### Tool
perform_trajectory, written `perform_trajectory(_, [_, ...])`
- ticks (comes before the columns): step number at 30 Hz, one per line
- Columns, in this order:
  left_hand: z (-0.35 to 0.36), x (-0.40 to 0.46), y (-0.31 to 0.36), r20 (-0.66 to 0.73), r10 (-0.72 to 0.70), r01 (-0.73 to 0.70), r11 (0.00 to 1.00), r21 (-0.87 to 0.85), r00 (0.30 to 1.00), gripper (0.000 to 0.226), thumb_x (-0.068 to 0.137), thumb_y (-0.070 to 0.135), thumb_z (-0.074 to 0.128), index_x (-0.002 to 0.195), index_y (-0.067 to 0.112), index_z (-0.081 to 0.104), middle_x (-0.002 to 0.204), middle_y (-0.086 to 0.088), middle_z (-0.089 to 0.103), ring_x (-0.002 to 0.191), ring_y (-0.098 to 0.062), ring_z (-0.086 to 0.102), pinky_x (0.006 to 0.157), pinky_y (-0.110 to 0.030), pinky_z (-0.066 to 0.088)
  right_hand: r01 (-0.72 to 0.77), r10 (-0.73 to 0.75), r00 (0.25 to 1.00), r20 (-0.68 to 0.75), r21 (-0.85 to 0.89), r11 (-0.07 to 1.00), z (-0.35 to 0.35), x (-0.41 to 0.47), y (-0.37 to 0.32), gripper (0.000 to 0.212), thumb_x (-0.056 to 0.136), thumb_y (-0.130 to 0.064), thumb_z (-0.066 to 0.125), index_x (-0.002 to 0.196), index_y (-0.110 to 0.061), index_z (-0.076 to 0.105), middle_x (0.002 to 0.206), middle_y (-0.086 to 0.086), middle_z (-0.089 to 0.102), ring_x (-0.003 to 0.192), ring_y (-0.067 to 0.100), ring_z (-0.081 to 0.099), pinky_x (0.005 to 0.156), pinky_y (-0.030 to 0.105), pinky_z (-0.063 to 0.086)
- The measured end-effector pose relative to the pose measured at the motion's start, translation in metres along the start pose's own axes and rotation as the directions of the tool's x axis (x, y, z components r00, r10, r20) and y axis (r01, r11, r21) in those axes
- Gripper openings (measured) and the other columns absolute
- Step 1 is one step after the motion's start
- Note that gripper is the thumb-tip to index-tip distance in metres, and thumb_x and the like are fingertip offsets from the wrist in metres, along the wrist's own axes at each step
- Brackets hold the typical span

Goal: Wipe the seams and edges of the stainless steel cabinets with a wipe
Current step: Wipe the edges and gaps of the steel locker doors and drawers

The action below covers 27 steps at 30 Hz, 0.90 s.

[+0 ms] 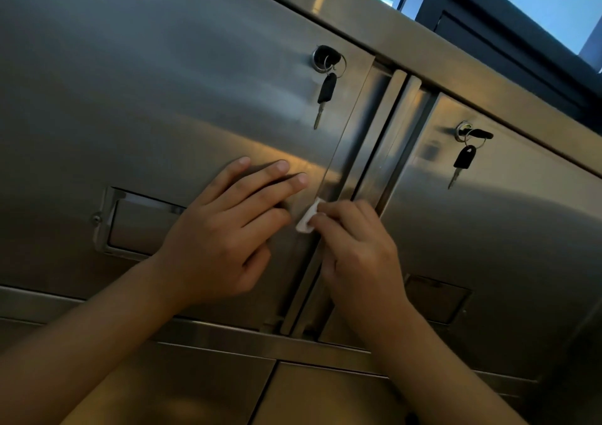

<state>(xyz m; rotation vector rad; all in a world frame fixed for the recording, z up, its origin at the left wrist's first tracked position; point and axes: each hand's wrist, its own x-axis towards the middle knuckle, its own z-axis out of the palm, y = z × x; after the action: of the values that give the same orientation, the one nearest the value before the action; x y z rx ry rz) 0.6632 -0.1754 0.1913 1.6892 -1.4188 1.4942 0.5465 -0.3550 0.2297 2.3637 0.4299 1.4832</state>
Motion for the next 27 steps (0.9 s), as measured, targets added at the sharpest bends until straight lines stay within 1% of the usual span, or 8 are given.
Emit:
perform_trajectory(8, [0.002,0.0,-0.001,-0.008,0.004,-0.004,1.0,0.013,1.0,0.024,0.091,0.01,0.059,0.11,0.01,0.074,0.158,-0.011,0.047,0.152,-0.03,0.036,0.122,-0.06,0.028,-0.026,0.017,0.992,0.126,0.075,0.997,0.016,-0.05,-0.027,0.018,0.101,-0.008,0.059,0.11,-0.002,0.074,0.116,0.01,0.067,0.097,0.02,0.061,0.08,0.029,0.054])
perform_trajectory(13, [0.002,0.0,0.0,-0.006,0.007,-0.006,1.0,0.024,1.0,0.025,0.089,0.008,0.06,0.11,0.009,0.074,0.158,-0.011,0.046,0.153,-0.03,0.035,0.123,-0.059,0.027,-0.038,0.016,0.982,0.188,0.116,0.992,0.025,-0.072,-0.039,0.016,0.099,-0.007,0.061,0.108,-0.003,0.074,0.116,0.009,0.065,0.095,0.02,0.059,0.077,0.03,0.054])
perform_trajectory(17, [0.001,0.0,-0.001,-0.013,0.017,-0.016,1.0,0.019,1.0,0.026,0.089,0.007,0.06,0.11,0.009,0.074,0.158,-0.011,0.047,0.152,-0.03,0.036,0.122,-0.059,0.028,-0.019,-0.021,0.97,0.243,0.161,0.987,0.016,-0.07,-0.036,0.025,0.097,-0.013,0.054,0.111,-0.007,0.074,0.119,0.006,0.065,0.1,0.019,0.06,0.08,0.029,0.056])
perform_trajectory(19, [0.003,-0.001,-0.002,-0.014,0.022,-0.021,0.999,0.024,1.0,0.026,0.089,0.008,0.06,0.111,0.009,0.074,0.158,-0.011,0.046,0.153,-0.03,0.035,0.123,-0.059,0.027,-0.039,0.002,0.985,0.171,0.209,0.977,0.003,-0.055,-0.029,0.026,0.097,-0.013,0.054,0.113,-0.008,0.074,0.121,0.006,0.067,0.105,0.017,0.06,0.088,0.028,0.055])
perform_trajectory(21, [0.004,-0.001,-0.003,-0.018,0.018,-0.018,0.999,0.029,1.0,0.031,0.09,0.011,0.059,0.118,0.009,0.071,0.159,-0.011,0.045,0.153,-0.029,0.035,0.124,-0.057,0.026,-0.059,0.058,0.998,0.013,0.235,0.97,-0.014,-0.035,-0.02,0.023,0.098,-0.01,0.057,0.113,-0.005,0.074,0.121,0.008,0.069,0.108,0.017,0.062,0.095,0.027,0.053])
perform_trajectory(23, [0.005,0.0,-0.004,-0.03,0.003,-0.002,1.0,0.014,1.0,0.039,0.091,0.012,0.057,0.13,0.008,0.063,0.159,-0.011,0.044,0.153,-0.028,0.035,0.124,-0.057,0.026,-0.073,0.102,0.987,-0.125,0.218,0.973,-0.028,-0.011,-0.013,0.021,0.097,-0.008,0.062,0.113,-0.002,0.074,0.12,0.011,0.069,0.111,0.019,0.063,0.098,0.027,0.052])
perform_trajectory(25, [0.005,0.001,-0.003,-0.054,-0.021,0.02,1.0,-0.022,0.998,0.051,0.089,0.008,0.059,0.139,0.008,0.05,0.159,-0.014,0.044,0.153,-0.028,0.035,0.124,-0.056,0.027,-0.102,0.14,0.973,-0.185,0.203,0.974,-0.029,0.008,-0.009,0.02,0.095,-0.004,0.066,0.113,-0.001,0.073,0.12,0.013,0.069,0.113,0.022,0.063,0.099,0.029,0.052])
perform_trajectory(27, [0.004,0.001,-0.003,-0.081,-0.049,0.044,0.997,-0.063,0.995,0.063,0.085,0.002,0.065,0.143,0.007,0.042,0.157,-0.016,0.044,0.152,-0.028,0.037,0.125,-0.055,0.027,-0.136,0.175,0.97,-0.171,0.219,0.966,-0.019,0.018,-0.012,0.019,0.094,-0.001,0.069,0.113,-0.001,0.073,0.123,0.015,0.067,0.116,0.023,0.063,0.099,0.032,0.054])
